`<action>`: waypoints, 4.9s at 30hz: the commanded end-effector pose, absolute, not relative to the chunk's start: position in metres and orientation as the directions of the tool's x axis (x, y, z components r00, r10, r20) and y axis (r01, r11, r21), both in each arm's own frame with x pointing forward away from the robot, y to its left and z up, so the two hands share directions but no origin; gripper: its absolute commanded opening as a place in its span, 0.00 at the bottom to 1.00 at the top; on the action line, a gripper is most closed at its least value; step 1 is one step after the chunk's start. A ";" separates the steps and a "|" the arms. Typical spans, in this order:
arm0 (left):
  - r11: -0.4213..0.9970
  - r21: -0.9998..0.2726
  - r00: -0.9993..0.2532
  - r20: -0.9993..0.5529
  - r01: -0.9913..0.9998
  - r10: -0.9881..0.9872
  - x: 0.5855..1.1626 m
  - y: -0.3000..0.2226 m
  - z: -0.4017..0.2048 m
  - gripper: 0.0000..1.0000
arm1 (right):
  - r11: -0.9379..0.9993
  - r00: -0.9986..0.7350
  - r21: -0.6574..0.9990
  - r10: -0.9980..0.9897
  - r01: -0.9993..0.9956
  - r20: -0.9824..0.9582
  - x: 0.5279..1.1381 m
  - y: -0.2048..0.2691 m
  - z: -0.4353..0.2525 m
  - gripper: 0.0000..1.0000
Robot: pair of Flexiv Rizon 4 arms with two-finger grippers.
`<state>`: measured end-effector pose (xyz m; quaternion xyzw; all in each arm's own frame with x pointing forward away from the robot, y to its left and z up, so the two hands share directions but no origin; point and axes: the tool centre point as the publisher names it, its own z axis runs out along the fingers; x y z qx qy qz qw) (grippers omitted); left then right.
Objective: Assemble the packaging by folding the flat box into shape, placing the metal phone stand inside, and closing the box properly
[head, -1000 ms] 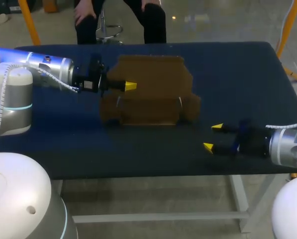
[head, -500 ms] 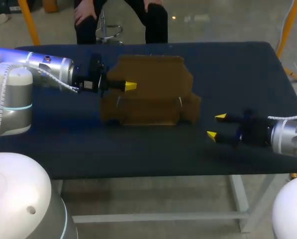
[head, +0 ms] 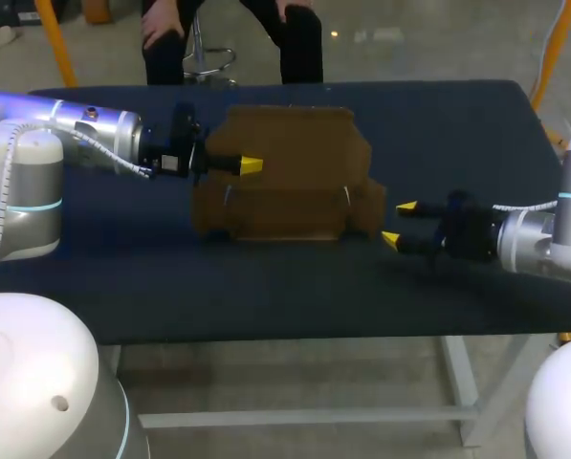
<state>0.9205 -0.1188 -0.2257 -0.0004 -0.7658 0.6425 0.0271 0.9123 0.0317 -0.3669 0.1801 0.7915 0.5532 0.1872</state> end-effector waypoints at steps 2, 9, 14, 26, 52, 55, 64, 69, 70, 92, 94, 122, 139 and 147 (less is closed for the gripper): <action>0.173 -0.984 -0.998 0.042 -0.035 0.040 0.921 -0.119 -0.228 0.00 | 0.316 -0.865 0.946 0.491 0.067 -0.103 0.929 0.044 -0.372 0.71; 0.173 -0.984 -0.998 0.042 -0.035 0.040 0.921 -0.119 -0.228 0.00 | 0.307 -0.856 0.950 0.504 0.056 -0.112 0.939 0.056 -0.372 0.54; 0.173 -0.984 -0.998 0.042 -0.035 0.040 0.921 -0.119 -0.228 0.00 | 0.300 -0.845 0.952 0.523 0.057 -0.114 0.944 0.061 -0.373 0.44; 0.173 -0.984 -0.998 0.042 -0.035 0.040 0.921 -0.119 -0.228 0.00 | 0.289 -0.821 0.955 0.559 0.062 -0.116 0.941 0.072 -0.373 0.03; 0.173 -0.984 -0.998 0.042 -0.035 0.040 0.921 -0.119 -0.228 0.00 | 0.277 -0.770 0.953 0.632 0.118 -0.089 0.914 0.096 -0.379 0.29; 0.173 -0.984 -0.998 0.042 -0.035 0.040 0.921 -0.119 -0.228 0.00 | 0.277 -0.767 0.953 0.636 0.124 -0.085 0.909 0.099 -0.380 0.29; 0.173 -0.984 -0.998 0.042 -0.035 0.040 0.921 -0.119 -0.228 0.00 | 0.271 -0.765 0.955 0.638 0.121 -0.085 0.901 0.113 -0.377 0.30; 0.173 -0.984 -0.998 0.042 -0.035 0.040 0.921 -0.119 -0.228 0.00 | 0.259 -0.762 0.958 0.643 0.121 -0.077 0.897 0.119 -0.376 0.33; 0.173 -0.984 -0.998 0.042 -0.035 0.040 0.921 -0.119 -0.228 0.00 | 0.258 -0.762 0.958 0.643 0.121 -0.077 0.896 0.120 -0.376 0.35; 0.173 -0.984 -0.998 0.042 -0.035 0.040 0.921 -0.119 -0.228 0.00 | 0.264 -0.740 0.952 0.670 0.152 -0.068 0.863 0.122 -0.377 0.45; 0.173 -0.984 -0.998 0.042 -0.035 0.040 0.921 -0.119 -0.228 0.00 | 0.265 -0.742 0.951 0.668 0.159 -0.063 0.856 0.119 -0.377 0.45; 0.173 -0.984 -0.998 0.042 -0.035 0.040 0.921 -0.119 -0.228 0.00 | 0.321 -0.846 0.942 0.525 0.100 -0.089 0.867 0.071 -0.366 0.44; 0.173 -0.984 -0.998 0.042 -0.035 0.040 0.921 -0.119 -0.228 0.00 | 0.351 -0.961 0.936 0.257 -0.007 -0.104 0.916 0.075 -0.368 0.58; 0.173 -0.984 -0.998 0.042 -0.035 0.040 0.921 -0.119 -0.228 0.00 | 0.370 -0.982 0.929 0.161 -0.031 -0.097 0.932 0.088 -0.370 0.61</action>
